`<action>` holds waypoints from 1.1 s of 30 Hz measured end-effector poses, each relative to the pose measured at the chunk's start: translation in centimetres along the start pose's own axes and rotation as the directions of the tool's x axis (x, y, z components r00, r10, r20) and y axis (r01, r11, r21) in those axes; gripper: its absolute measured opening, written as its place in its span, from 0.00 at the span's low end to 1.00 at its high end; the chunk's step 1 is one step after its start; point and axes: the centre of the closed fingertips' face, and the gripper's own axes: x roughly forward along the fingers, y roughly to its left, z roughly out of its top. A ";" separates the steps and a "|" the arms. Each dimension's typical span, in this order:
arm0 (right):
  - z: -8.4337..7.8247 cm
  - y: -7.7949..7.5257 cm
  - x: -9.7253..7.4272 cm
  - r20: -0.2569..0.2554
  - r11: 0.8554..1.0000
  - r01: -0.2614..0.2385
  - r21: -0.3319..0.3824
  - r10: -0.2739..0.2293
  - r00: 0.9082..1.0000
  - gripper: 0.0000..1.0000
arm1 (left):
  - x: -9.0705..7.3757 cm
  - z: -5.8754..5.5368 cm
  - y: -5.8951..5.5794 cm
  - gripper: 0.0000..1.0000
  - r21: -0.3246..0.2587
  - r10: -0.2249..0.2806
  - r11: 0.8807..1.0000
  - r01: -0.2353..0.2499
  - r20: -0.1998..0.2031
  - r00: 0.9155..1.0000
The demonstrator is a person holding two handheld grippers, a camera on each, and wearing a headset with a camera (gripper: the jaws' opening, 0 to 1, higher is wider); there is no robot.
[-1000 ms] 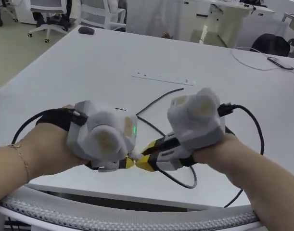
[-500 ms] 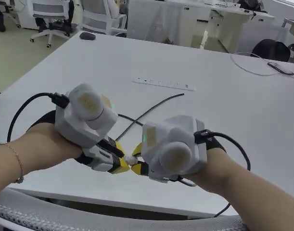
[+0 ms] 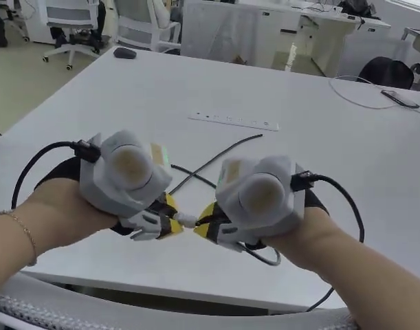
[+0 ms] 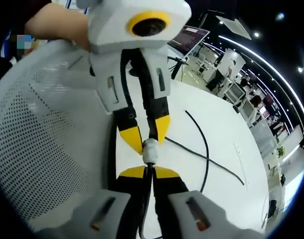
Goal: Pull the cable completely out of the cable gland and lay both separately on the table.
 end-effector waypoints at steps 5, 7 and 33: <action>-1.0 -1.4 -0.7 -0.014 0.997 0.055 0.048 -0.054 0.998 0.04 | -0.6 -0.3 1.4 0.14 -0.029 0.058 0.998 -0.058 -0.005 0.998; -1.6 -1.6 -0.7 -0.037 0.996 0.069 0.049 -0.067 0.997 0.04 | -0.6 -0.5 1.7 0.14 -0.026 0.073 0.997 -0.074 -0.018 0.997; -11.8 -4.7 -3.6 -0.468 0.944 0.286 0.163 -0.181 0.865 0.11 | -0.9 -1.6 2.7 0.14 0.026 0.151 0.989 -0.149 -0.086 0.985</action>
